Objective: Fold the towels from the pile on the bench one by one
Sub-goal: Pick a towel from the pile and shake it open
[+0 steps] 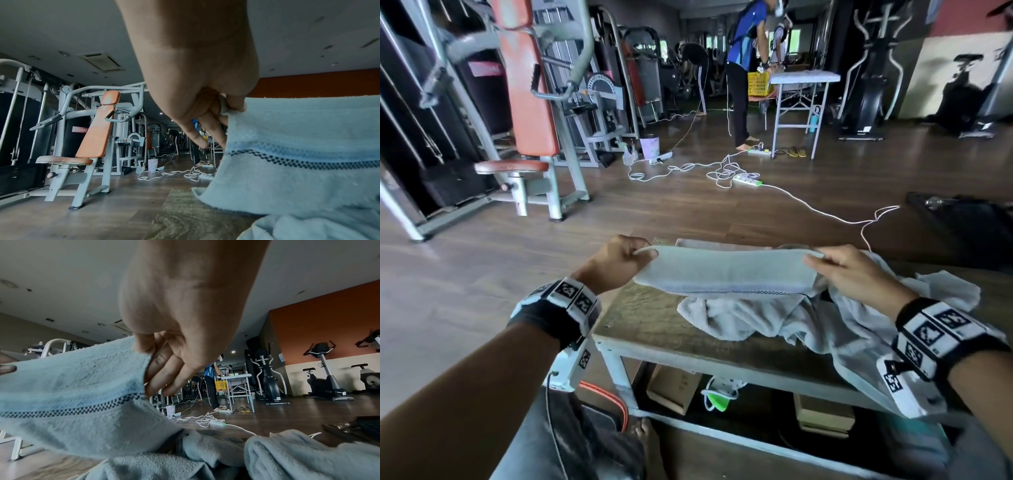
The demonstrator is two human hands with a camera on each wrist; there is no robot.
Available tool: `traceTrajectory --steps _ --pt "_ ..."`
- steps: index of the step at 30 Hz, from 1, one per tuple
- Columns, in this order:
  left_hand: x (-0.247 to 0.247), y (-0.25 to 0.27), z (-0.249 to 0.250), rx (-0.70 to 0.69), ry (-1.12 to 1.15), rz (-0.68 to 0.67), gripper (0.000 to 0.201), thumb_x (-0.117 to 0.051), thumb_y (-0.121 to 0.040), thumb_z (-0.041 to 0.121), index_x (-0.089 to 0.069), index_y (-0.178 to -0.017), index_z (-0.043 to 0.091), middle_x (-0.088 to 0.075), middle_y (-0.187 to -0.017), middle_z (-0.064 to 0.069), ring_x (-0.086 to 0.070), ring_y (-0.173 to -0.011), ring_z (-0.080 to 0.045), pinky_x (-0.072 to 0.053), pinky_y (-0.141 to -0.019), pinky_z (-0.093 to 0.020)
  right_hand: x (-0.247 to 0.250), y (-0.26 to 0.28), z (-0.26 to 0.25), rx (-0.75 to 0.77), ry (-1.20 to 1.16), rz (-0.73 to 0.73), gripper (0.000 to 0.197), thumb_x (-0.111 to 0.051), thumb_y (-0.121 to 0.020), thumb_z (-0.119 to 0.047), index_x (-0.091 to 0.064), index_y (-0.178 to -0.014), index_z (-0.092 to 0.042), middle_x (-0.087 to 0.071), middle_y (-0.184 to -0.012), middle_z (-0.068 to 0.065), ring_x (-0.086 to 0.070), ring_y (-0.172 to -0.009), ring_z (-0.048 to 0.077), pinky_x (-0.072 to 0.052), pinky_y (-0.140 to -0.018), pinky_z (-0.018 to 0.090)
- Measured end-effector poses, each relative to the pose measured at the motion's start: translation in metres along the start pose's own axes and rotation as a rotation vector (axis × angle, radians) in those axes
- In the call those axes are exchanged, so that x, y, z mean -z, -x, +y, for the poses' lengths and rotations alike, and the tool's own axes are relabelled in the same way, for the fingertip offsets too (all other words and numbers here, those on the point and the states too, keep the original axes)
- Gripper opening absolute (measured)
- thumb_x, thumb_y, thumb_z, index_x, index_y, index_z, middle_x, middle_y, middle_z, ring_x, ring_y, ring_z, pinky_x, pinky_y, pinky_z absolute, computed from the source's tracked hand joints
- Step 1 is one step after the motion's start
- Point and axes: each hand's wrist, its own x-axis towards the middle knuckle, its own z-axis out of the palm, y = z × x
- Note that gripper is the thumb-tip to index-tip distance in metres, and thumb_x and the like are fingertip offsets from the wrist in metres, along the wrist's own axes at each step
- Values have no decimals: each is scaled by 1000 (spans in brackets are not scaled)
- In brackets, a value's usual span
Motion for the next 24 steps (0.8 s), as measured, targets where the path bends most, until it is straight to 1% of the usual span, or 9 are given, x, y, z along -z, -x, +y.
traceTrajectory --steps 3,6,8,12,14,16,20,22,24 --pt "1 23 13 -5 62 -49 40 -58 -94 33 -59 -74 -1 -49 -64 0 -45 -58 -10 -37 -57 -26 4 20 -4 -36 -85 1 69 -63 -86 -62 -62 -93 7 -69 -85 23 -69 -74 17 -58 -78 49" --pt "3 46 21 -8 127 -136 40 -56 -97 33 -61 -80 -3 -53 -69 -7 -48 -63 -15 -40 -61 -28 7 38 0 -75 -95 -12 101 -58 -67 -88 -60 -93 9 -66 -98 33 -71 -82 32 -52 -83 62" --pt "4 59 23 -34 162 -189 46 -55 -98 31 -53 -78 -10 -46 -69 -9 -41 -62 -17 -36 -59 -28 7 53 -19 -90 -60 -19 89 -57 -76 -80 -66 -95 6 -64 -106 32 -64 -102 45 -46 -92 60" --pt "-4 68 14 38 212 -225 39 -57 -98 28 -61 -82 -7 -60 -75 -13 -54 -67 -21 -45 -64 -32 4 62 -28 -103 -5 -1 49 -57 -98 -37 -67 -99 11 -60 -121 30 -47 -125 41 -34 -102 47" --pt "-11 67 4 92 178 -193 27 -59 -97 30 -68 -81 10 -70 -77 -8 -66 -69 -22 -53 -63 -31 -3 56 -26 -73 -4 -47 62 -58 -90 -59 -68 -93 2 -72 -100 18 -64 -105 28 -43 -90 46" --pt "-19 60 -6 134 173 -162 22 -60 -96 29 -70 -81 16 -72 -75 -5 -70 -69 -22 -58 -62 -33 -10 38 -10 -49 20 -26 68 -56 -82 -73 -68 -89 -7 -68 -83 11 -61 -79 16 -44 -75 39" --pt "-31 31 -21 206 175 -78 16 -61 -95 17 -67 -81 13 -66 -60 5 -64 -56 -9 -52 -51 -24 -24 -6 -1 -71 95 57 29 -61 -97 -33 -66 -85 -7 -64 -74 15 -56 -67 24 -47 -67 42" --pt "-33 11 -31 230 164 -33 17 -62 -95 17 -66 -79 12 -66 -59 2 -65 -53 -13 -56 -52 -31 -28 -34 1 -148 161 72 31 -62 -96 -27 -58 -70 -11 -53 -59 2 -51 -58 18 -39 -56 33" --pt "-37 -13 -42 254 142 13 18 -62 -93 18 -65 -76 14 -66 -59 0 -68 -54 -19 -58 -53 -34 -33 -66 5 -198 272 52 33 -61 -94 -31 -54 -64 -16 -56 -51 -6 -57 -52 15 -44 -56 30"
